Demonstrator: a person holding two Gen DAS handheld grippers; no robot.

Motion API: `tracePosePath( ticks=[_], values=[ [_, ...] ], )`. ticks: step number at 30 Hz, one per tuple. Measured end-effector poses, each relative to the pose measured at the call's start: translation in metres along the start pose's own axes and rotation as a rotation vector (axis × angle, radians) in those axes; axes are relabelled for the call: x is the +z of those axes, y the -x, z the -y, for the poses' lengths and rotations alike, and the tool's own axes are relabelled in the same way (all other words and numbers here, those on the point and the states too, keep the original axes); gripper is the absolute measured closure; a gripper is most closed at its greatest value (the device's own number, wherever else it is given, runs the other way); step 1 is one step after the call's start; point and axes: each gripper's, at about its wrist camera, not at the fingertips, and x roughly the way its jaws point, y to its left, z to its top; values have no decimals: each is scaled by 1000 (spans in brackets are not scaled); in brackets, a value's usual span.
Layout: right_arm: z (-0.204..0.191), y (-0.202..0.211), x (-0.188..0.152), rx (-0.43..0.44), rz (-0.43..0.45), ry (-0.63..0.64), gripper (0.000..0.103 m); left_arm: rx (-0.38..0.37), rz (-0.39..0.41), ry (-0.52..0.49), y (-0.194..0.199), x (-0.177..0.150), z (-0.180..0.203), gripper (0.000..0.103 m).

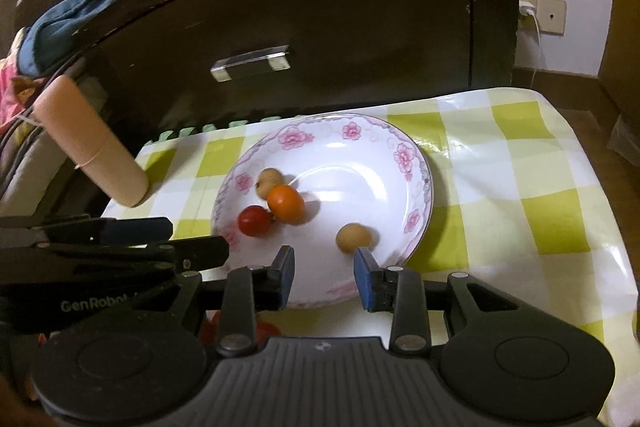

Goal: Organize fruits
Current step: 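Open both tools to release the tangerine and cherry tomato into the bowl, then move the left tool to another orange tangerine while the right tool approaches a small tangerine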

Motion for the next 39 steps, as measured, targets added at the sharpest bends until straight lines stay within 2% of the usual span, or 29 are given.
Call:
tracePosePath(
  ticks=[9,19,25,39],
  values=[
    [-16,25,-27,31,-13,5,70,-5,-12,-15,28,-29,-2,36],
    [-34,39,-60,43,-45,53,66,-9,-66,-40,47,-70,-3,33],
    [-37,42,-72,41,-65,71,65,-10,-118,-63,45,-90,0,33],
    [-31,35,-79,40,-99,64,65,2,-185,-94,26,-109,8,35]
  ],
)
